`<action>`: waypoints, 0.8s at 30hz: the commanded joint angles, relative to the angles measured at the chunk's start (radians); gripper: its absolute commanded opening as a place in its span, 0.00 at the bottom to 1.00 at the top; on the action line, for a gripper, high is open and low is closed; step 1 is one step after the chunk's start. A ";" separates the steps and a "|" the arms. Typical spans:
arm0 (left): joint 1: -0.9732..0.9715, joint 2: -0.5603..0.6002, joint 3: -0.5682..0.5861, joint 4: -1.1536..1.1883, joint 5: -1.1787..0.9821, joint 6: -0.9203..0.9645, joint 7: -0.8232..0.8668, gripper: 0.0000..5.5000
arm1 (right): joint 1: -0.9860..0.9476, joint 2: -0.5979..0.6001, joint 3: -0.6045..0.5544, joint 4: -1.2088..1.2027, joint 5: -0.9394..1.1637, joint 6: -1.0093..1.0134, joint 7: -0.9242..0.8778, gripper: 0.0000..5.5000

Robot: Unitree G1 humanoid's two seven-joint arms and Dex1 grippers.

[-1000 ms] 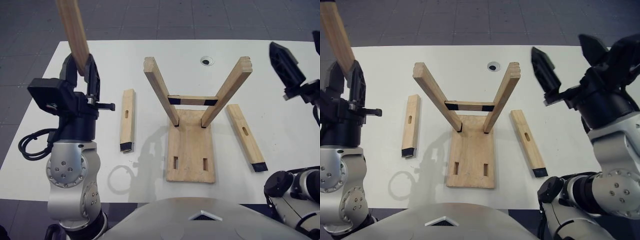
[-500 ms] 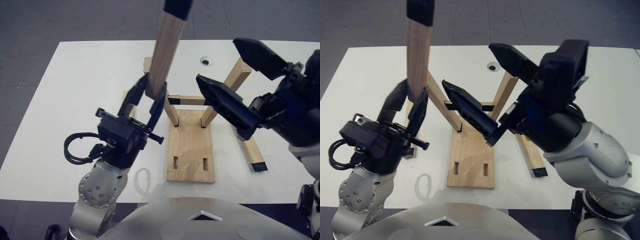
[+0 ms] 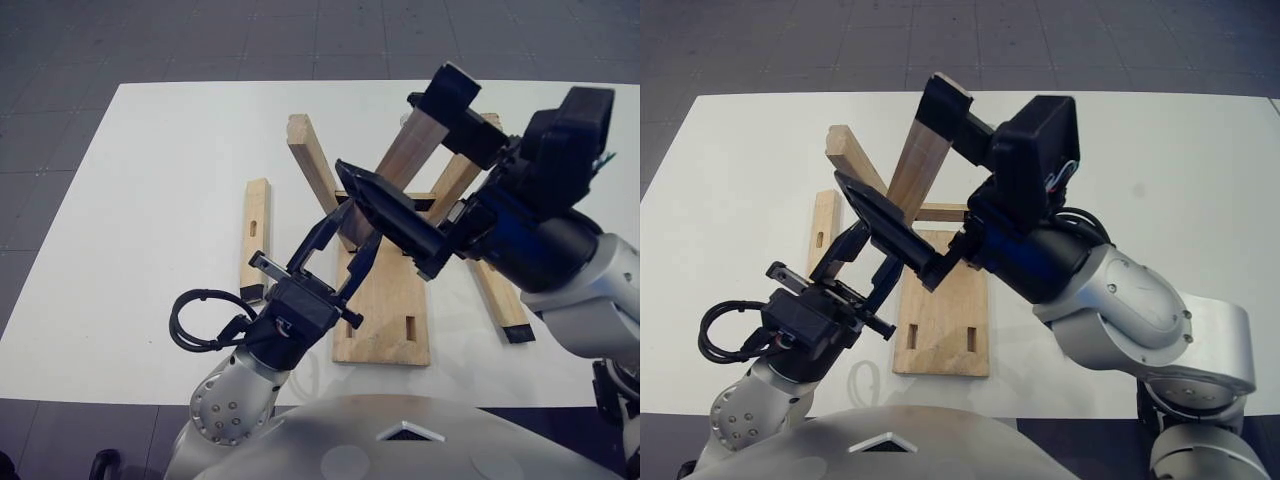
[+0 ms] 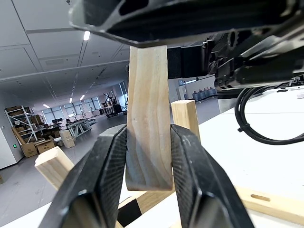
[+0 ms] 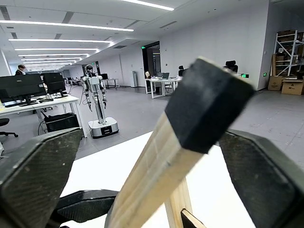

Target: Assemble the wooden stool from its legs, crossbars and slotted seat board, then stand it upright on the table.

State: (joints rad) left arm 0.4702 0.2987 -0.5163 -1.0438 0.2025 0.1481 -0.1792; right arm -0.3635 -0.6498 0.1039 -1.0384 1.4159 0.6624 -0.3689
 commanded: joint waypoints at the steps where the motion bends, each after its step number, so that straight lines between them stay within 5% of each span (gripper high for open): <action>1: 0.021 -0.026 -0.019 -0.003 0.026 0.005 -0.033 0.24 | -0.020 0.006 0.032 0.002 -0.008 -0.005 -0.019 0.77; 20: 0.072 -0.092 0.006 -0.003 0.065 -0.004 -0.109 0.24 | -0.039 -0.057 0.020 0.066 0.306 -0.106 -0.094 0.13; 24: 0.081 -0.102 0.009 -0.003 0.067 -0.003 -0.121 0.24 | -0.045 -0.065 0.022 0.074 0.337 -0.120 -0.097 0.08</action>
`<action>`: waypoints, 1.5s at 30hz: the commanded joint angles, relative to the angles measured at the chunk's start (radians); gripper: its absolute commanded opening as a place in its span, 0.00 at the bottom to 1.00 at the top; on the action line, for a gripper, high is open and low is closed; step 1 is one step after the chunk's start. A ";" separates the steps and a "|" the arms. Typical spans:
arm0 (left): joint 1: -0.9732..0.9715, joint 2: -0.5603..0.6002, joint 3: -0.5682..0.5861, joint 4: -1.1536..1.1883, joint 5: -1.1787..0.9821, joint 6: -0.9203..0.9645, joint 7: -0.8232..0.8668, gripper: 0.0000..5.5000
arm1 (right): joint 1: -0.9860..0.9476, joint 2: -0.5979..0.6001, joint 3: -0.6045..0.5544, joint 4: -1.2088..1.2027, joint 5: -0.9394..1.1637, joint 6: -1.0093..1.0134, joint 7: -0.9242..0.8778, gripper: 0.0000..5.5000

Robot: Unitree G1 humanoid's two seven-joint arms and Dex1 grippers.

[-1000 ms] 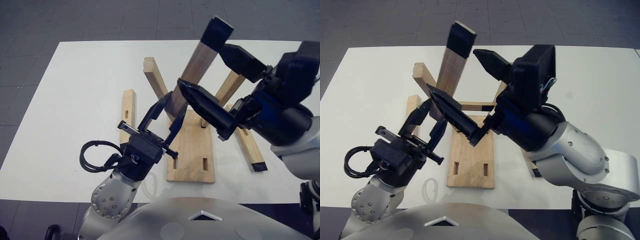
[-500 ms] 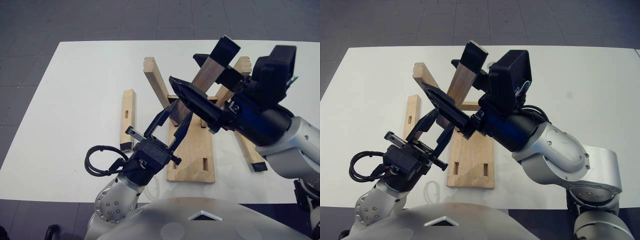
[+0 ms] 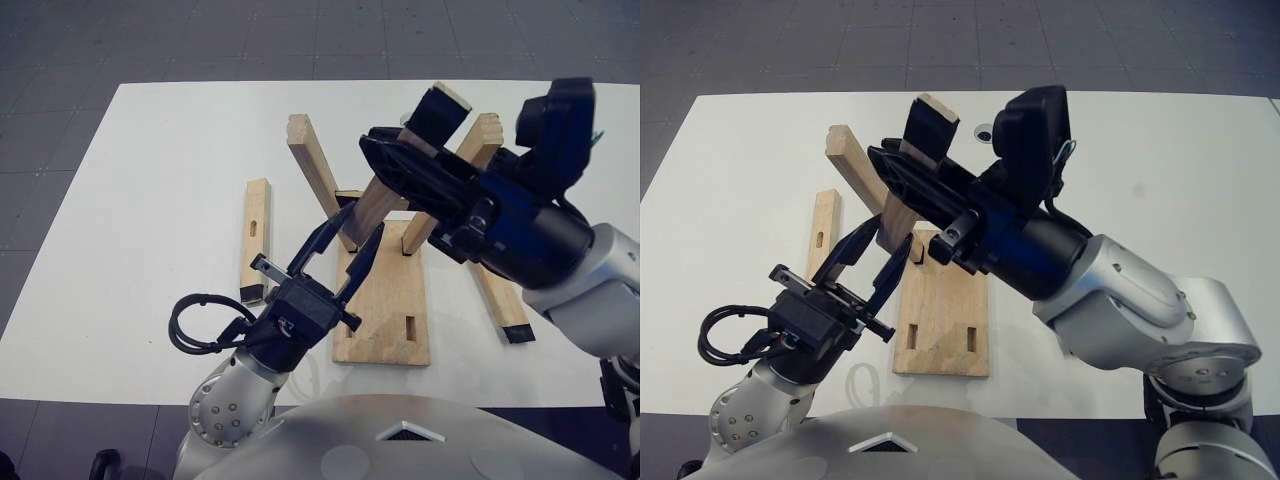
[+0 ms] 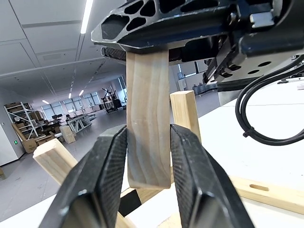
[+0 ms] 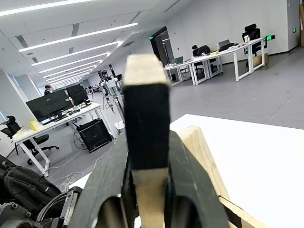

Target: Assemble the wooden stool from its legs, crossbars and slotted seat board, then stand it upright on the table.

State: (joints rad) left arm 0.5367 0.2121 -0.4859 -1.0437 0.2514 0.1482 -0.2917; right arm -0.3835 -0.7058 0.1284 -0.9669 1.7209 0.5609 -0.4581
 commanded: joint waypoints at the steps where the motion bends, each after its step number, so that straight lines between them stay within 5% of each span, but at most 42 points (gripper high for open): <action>1: 0.016 -0.025 -0.019 -0.003 0.010 0.000 -0.010 0.24 | -0.025 -0.012 -0.002 0.005 0.037 -0.021 -0.009 0.08; 5: 0.018 -0.040 -0.019 -0.003 -0.074 0.009 -0.044 0.24 | -0.022 -0.011 0.001 0.019 0.040 -0.024 -0.007 0.08; 10: -0.016 0.010 -0.010 -0.003 -0.313 -0.017 -0.061 0.42 | -0.015 -0.018 0.002 0.021 0.014 -0.022 0.003 0.07; 15: -0.132 0.121 0.152 -0.003 -0.531 -0.015 0.037 0.57 | 0.012 -0.068 -0.055 0.012 -0.002 -0.028 0.015 0.07; 23: -0.296 0.388 0.585 -0.003 -0.946 0.048 0.342 0.76 | 0.337 -0.270 -0.494 -0.049 0.045 -0.031 0.071 0.07; 28: -0.281 0.391 0.771 -0.002 -1.030 0.193 0.567 0.76 | 0.619 -0.314 -0.761 -0.064 -0.030 0.062 0.145 0.07; 31: -0.289 0.377 0.799 -0.002 -1.001 0.253 0.641 0.76 | 0.724 -0.257 -0.700 -0.064 -0.229 0.080 0.194 0.07; 39: -0.310 0.318 0.783 0.002 -0.969 0.315 0.649 0.76 | 0.676 -0.055 -0.231 0.177 -0.928 -0.032 0.326 0.07; 45: -0.312 0.297 0.787 0.001 -0.951 0.330 0.622 0.76 | 0.633 0.050 -0.130 0.306 -1.153 -0.102 0.429 0.07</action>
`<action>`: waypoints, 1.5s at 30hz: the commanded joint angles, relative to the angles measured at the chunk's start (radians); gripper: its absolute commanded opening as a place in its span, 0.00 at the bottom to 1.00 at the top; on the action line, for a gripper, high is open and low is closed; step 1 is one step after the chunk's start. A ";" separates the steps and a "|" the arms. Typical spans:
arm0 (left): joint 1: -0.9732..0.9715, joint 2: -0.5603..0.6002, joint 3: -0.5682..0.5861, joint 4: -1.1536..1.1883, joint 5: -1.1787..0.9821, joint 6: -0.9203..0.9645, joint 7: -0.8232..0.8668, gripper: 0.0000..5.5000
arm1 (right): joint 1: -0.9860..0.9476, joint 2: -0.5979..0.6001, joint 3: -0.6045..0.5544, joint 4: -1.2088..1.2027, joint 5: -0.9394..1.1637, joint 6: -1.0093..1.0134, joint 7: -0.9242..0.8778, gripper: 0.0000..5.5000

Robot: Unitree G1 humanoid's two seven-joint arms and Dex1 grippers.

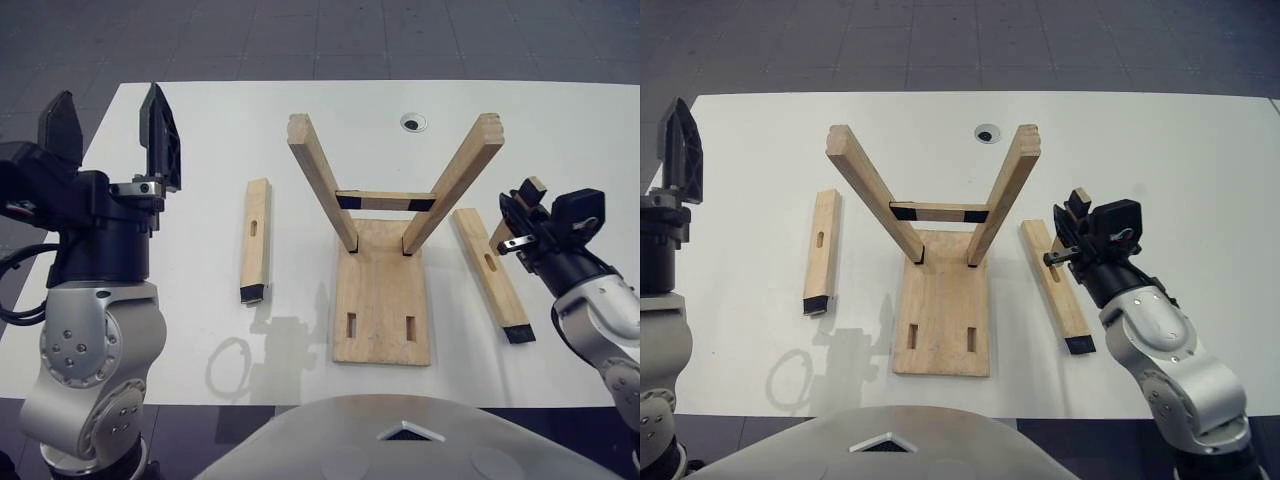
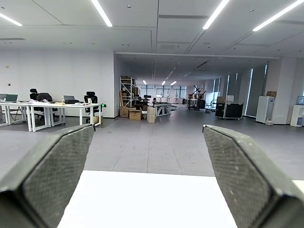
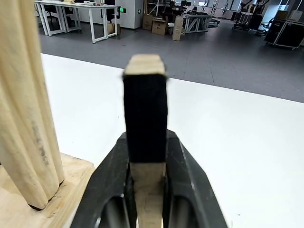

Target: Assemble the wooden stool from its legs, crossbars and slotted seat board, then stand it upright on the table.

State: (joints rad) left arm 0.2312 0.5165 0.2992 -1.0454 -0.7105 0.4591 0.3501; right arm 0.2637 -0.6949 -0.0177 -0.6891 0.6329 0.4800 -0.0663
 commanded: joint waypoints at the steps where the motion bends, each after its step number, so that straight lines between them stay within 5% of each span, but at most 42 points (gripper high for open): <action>1: -0.007 -0.008 0.006 0.003 0.011 0.020 -0.024 0.76 | -0.013 0.053 0.017 0.034 -0.083 -0.023 0.049 0.07; 35: -0.015 -0.049 0.018 0.004 0.052 0.051 -0.078 0.76 | 0.069 0.227 -0.037 0.022 -0.336 0.037 0.216 0.07; 45: -0.012 -0.056 0.007 0.000 0.058 0.053 -0.079 0.76 | 0.176 0.337 0.073 0.100 -0.459 -0.053 0.185 0.07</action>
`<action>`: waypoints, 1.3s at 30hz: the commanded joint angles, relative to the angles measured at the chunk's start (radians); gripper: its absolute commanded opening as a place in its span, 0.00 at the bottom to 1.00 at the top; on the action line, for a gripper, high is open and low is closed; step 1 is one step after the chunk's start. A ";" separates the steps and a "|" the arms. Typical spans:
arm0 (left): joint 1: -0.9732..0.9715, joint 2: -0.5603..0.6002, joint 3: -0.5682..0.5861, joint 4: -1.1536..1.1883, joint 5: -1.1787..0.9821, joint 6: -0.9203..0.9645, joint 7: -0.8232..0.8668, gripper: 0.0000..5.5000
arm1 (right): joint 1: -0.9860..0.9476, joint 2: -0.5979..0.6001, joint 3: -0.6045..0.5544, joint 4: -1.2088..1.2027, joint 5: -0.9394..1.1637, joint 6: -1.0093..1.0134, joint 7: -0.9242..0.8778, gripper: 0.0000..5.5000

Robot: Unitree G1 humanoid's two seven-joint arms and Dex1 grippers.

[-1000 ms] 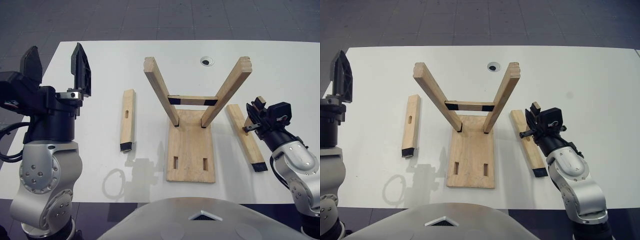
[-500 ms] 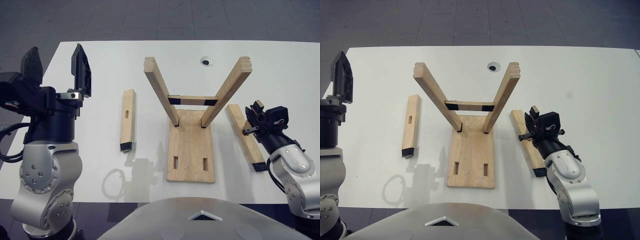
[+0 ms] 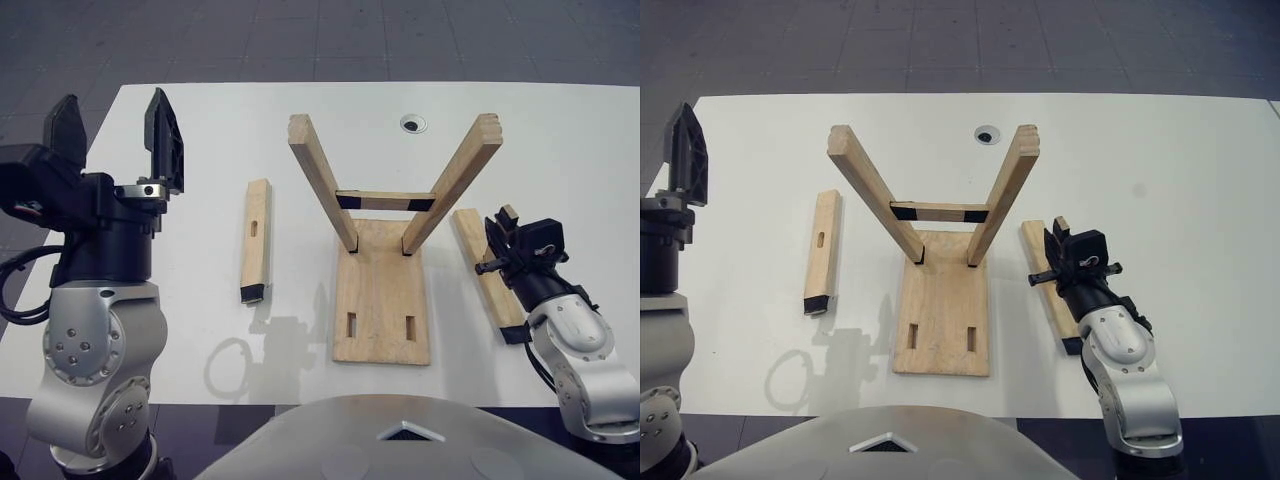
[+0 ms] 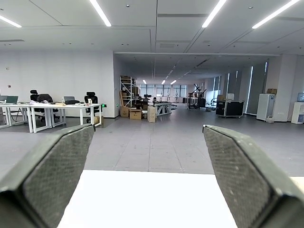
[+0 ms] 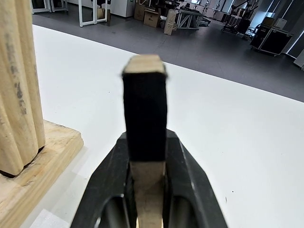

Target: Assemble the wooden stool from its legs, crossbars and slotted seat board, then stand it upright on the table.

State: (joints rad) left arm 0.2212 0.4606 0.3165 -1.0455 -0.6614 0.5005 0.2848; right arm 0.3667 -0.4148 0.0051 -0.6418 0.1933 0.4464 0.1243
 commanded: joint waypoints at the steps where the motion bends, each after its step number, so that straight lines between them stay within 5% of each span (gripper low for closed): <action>1: 0.001 -0.001 -0.014 -0.001 0.010 0.010 -0.012 0.76 | 0.096 0.082 0.070 0.066 -0.031 -0.066 -0.011 0.07; 5: 0.000 -0.004 -0.021 -0.001 0.011 0.013 -0.011 0.76 | 0.154 0.164 0.151 0.179 -0.121 -0.239 -0.051 0.07; 16: 0.012 -0.003 -0.033 -0.001 0.015 0.005 -0.009 0.76 | 0.121 0.260 0.144 0.481 -0.252 -0.463 -0.134 0.07; 31: 0.024 -0.028 -0.053 0.000 0.049 0.001 -0.017 0.76 | -0.148 0.254 -0.015 0.254 -0.240 -0.310 -0.126 0.07; 39: 0.021 -0.030 -0.054 -0.001 0.051 0.005 -0.023 0.76 | -0.169 0.288 -0.026 0.339 -0.246 -0.317 -0.140 0.07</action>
State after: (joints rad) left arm 0.2413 0.4357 0.2698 -1.0458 -0.6170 0.5001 0.2708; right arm 0.2000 -0.1369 -0.0204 -0.3699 -0.0534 0.1418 -0.0108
